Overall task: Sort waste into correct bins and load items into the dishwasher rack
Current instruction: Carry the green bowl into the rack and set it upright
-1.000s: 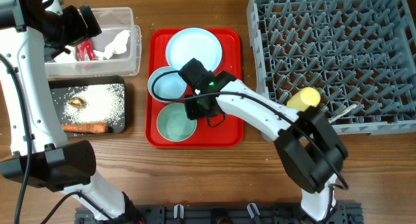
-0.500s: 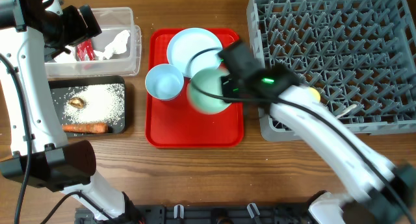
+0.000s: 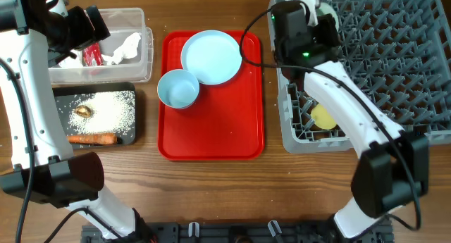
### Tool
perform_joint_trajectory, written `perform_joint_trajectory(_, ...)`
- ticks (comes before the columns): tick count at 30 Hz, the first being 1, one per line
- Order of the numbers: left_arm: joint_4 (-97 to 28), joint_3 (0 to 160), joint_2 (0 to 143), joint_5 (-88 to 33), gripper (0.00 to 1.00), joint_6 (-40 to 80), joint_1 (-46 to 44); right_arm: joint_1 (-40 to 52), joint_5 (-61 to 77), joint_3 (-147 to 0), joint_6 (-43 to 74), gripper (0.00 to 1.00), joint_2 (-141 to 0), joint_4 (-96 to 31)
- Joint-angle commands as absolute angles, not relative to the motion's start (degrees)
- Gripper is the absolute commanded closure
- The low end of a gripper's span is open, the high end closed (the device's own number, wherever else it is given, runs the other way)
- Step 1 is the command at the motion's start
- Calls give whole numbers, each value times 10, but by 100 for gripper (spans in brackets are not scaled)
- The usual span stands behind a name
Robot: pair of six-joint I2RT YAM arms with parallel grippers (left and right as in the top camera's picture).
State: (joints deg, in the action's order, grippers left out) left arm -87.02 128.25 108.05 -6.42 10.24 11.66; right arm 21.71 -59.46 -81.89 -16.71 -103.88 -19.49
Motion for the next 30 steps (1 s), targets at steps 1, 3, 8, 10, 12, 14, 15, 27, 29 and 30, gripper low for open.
perform_joint_trajectory(1,-870,1286,1081,-59,0,110,119,218,-646,-822,-195,96,-1075,-173)
perform_joint_trajectory(3,-870,1286,1081,-59,0,110,119,215,-650,-822,-195,96,-1077,-170)
perform_joint_trajectory(8,-870,1286,1081,-59,0,110,119,207,-649,-820,-193,96,-1078,-178)
perform_joint_trajectory(10,-870,1286,1081,-59,0,110,119,207,-642,-820,-188,96,-1078,-186)
perform_joint_trajectory(12,-870,1286,1081,-59,0,110,119,206,-640,-820,-173,96,-1083,-199)
perform_joint_trajectory(14,-870,1286,1081,-59,0,110,119,206,-639,-820,-173,96,-1098,-200)
perform_joint_trajectory(15,-870,1286,1081,-59,0,110,119,206,-639,-820,-174,96,-1105,-202)
perform_joint_trajectory(27,-870,1286,1081,-59,0,110,119,218,-684,-820,-218,96,-1113,-95)
perform_joint_trajectory(29,-870,1286,1081,-59,0,110,119,214,-690,-820,-290,96,-1113,14)
perform_joint_trajectory(30,-870,1286,1081,-59,0,110,119,212,-688,-820,-303,96,-1113,40)
